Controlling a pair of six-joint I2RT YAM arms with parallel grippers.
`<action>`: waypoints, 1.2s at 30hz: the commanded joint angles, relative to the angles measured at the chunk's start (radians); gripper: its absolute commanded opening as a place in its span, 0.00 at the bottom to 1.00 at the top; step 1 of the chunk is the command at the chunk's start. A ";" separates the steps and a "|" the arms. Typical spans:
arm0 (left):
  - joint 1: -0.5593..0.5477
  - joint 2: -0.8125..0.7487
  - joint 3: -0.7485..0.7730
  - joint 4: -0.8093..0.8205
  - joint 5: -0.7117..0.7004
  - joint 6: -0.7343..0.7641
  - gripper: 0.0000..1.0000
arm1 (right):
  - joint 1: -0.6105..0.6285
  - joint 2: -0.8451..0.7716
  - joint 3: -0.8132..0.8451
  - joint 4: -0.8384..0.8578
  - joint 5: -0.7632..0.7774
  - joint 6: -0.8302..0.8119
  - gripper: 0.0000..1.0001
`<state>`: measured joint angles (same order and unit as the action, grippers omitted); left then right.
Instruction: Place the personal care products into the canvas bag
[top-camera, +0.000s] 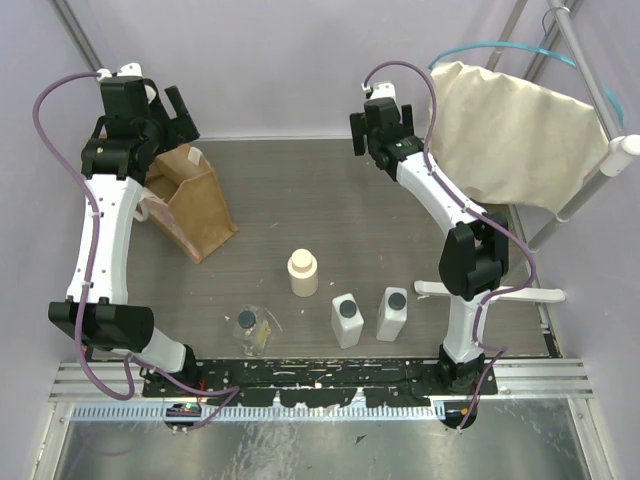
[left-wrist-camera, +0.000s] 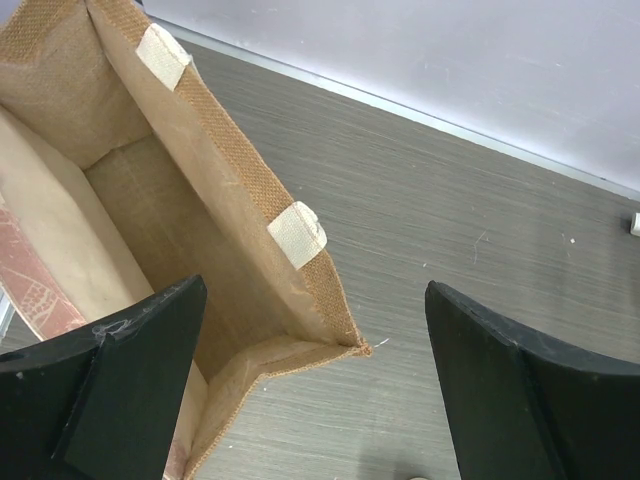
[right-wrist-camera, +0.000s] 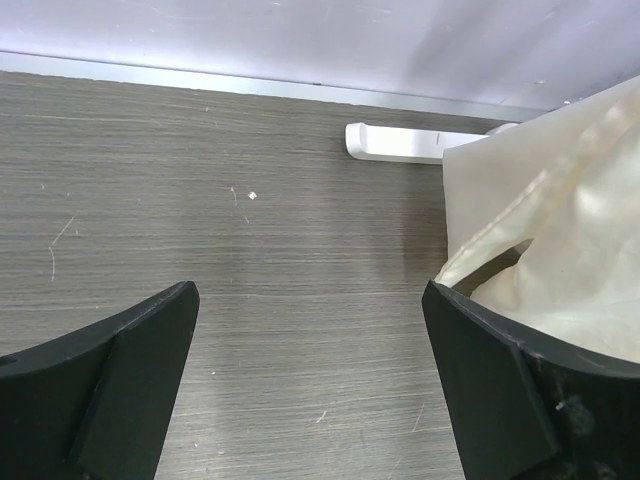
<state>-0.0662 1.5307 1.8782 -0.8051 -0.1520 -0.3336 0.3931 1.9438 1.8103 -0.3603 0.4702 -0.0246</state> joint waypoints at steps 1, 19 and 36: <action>0.000 -0.023 -0.015 0.052 0.018 0.038 0.98 | 0.006 -0.035 0.028 0.038 0.007 -0.008 1.00; 0.231 -0.129 -0.158 0.022 -0.002 -0.114 0.98 | 0.003 -0.042 -0.008 0.037 0.038 -0.041 1.00; 0.343 -0.036 -0.400 0.126 0.032 -0.228 0.98 | 0.002 -0.048 -0.025 0.019 0.032 -0.031 1.00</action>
<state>0.2623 1.4803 1.5543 -0.8089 -0.1280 -0.5236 0.3927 1.9438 1.7943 -0.3641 0.4889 -0.0551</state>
